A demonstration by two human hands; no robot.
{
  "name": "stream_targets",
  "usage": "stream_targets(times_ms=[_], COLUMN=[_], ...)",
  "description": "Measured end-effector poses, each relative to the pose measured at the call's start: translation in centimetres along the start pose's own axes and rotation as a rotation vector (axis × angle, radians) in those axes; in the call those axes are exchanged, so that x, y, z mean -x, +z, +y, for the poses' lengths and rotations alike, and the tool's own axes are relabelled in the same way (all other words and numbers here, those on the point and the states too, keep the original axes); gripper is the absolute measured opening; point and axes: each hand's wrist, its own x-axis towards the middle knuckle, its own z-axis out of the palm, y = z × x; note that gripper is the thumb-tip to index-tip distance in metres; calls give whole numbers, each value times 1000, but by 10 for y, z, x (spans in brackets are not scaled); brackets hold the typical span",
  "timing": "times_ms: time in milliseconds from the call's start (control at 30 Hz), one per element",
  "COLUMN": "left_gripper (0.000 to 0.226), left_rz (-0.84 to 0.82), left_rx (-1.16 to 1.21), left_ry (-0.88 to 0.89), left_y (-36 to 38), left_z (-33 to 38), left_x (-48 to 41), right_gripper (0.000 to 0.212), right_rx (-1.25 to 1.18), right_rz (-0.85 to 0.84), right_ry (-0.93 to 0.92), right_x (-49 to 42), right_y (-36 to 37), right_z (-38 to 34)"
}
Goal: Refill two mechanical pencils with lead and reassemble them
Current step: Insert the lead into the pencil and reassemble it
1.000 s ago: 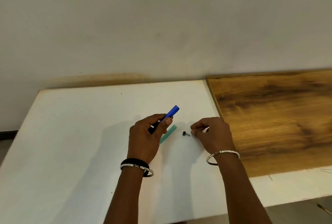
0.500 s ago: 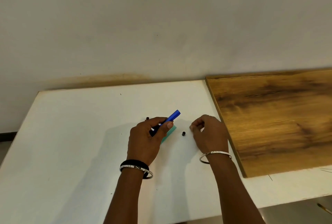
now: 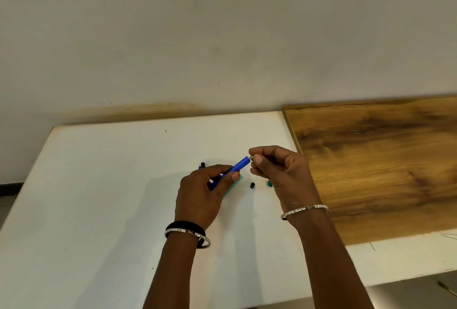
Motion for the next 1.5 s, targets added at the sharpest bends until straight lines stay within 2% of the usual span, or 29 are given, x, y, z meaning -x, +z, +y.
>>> stream_targets(times_ms=[100,267,500,633,800,967,1200,1300,1367,1433,1500], left_gripper=[41,33,55,45,48,29,28,28,27,26,26], left_rz=[-8,-5,-15,-12,0,18,18,6,6,14,25], left_rx=[-3,-16,-28,-18,-10,-46,-69,-63,-58,-48,-44], left_ry=[1,-9,11,8,-7,-24,-42,-36,-37,-47,-47], left_y=[2,3,3,4,2,-3,-5,-3,-1,1,0], left_z=[0,-1,-3,-2,-2,-6,-9,-7,-5,-4,-5], left_x=[1,1,1,1,2,0,-1,-1,-1,-1,-2], right_gripper=[18,19,18,14,12,15,16,16,14,12,13], right_rx=[42,91,296,372,444,461,513,408,349,445,635], right_rz=[6,15,45,57,31,-12,-42,13,109,224,232], right_ry=[-9,-15,-92,-112,-169,-196,-217,-151,-96,-56,-11], right_x=[0,0,0,2,3,5,4,3,2,0,-1], right_y=[-1,-4,-4,-2,-1,2,6,5,4,0,-4], right_z=[1,0,-2,-2,-4,-3,1,1,2,6,12])
